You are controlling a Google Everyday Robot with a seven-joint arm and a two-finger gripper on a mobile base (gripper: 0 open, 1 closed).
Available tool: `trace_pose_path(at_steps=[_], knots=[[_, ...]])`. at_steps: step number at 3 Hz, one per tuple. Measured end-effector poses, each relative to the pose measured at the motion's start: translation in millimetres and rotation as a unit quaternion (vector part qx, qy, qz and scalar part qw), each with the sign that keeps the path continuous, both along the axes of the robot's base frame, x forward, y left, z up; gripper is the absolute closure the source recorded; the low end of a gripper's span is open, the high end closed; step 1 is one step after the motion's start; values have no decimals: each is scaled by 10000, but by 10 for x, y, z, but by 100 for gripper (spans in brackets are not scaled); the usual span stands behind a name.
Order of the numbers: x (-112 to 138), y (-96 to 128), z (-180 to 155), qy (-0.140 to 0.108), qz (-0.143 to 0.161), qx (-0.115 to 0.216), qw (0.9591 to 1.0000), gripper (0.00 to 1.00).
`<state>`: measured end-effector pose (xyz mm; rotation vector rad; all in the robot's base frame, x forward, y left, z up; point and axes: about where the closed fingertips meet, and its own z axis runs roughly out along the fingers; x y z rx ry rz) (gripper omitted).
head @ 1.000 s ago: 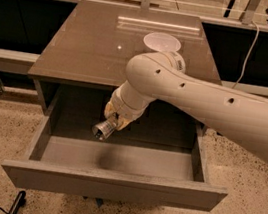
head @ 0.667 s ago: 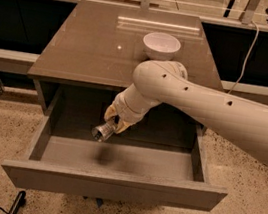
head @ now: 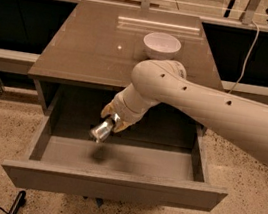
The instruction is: Place redbull can into top drawer
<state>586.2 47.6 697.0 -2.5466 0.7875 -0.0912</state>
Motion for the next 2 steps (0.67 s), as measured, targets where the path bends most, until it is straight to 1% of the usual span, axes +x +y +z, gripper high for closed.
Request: trace_pose_path(at_steps=[1,2], knots=[[-9,10,-15,14,14,-5,10000,0],[-10,10,-15,14,14,-5,10000,0]])
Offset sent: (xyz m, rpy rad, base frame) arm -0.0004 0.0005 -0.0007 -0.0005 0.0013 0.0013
